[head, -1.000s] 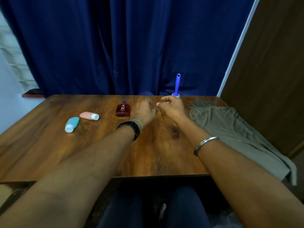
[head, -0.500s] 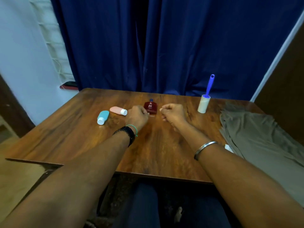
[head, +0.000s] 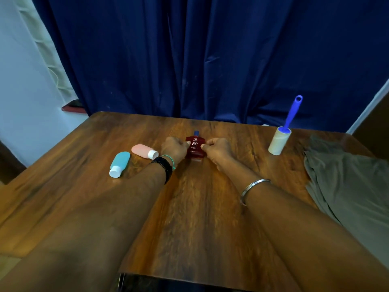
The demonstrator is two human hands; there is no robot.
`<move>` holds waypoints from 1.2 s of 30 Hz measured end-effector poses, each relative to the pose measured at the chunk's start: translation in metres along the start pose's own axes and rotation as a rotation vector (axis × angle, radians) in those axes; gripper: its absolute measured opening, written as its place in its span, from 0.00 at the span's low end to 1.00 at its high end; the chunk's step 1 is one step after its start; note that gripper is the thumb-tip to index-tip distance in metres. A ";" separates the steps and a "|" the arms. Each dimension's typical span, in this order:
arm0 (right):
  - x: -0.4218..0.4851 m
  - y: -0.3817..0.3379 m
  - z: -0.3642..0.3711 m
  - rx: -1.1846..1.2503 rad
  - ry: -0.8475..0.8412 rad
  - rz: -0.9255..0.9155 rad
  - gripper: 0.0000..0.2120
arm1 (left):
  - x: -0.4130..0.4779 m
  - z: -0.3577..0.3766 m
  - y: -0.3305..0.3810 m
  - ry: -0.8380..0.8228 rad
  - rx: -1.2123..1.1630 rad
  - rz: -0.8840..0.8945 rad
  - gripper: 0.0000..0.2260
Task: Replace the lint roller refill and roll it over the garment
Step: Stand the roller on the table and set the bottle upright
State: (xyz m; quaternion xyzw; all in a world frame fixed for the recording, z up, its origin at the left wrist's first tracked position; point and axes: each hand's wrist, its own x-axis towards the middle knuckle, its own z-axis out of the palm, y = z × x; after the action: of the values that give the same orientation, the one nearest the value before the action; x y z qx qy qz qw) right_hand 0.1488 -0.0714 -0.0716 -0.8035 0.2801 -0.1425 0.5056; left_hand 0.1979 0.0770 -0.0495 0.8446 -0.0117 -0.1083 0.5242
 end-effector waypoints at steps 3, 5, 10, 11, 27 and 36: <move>0.011 0.001 0.007 0.036 -0.022 0.029 0.05 | 0.014 0.008 -0.002 -0.029 -0.042 -0.034 0.09; 0.014 0.000 0.008 0.093 -0.031 0.066 0.07 | 0.021 0.012 -0.004 -0.026 -0.052 -0.040 0.10; 0.019 -0.002 0.001 0.366 -0.079 0.170 0.25 | 0.025 0.019 0.003 -0.052 -0.256 -0.106 0.15; 0.022 -0.001 -0.002 0.399 -0.084 0.175 0.26 | 0.026 0.022 0.006 -0.069 -0.283 -0.101 0.13; 0.071 0.045 -0.108 0.277 0.177 -0.130 0.17 | 0.035 0.145 0.058 -0.046 -0.219 0.311 0.13; 0.102 0.064 -0.119 0.185 0.262 -0.112 0.16 | 0.056 0.187 0.069 -0.031 -0.152 0.360 0.10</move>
State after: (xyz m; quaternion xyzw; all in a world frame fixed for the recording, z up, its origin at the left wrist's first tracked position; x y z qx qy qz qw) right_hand 0.1499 -0.2400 -0.0809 -0.7426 0.2839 -0.2992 0.5277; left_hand 0.2224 -0.1265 -0.0778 0.7853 -0.1623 -0.0261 0.5969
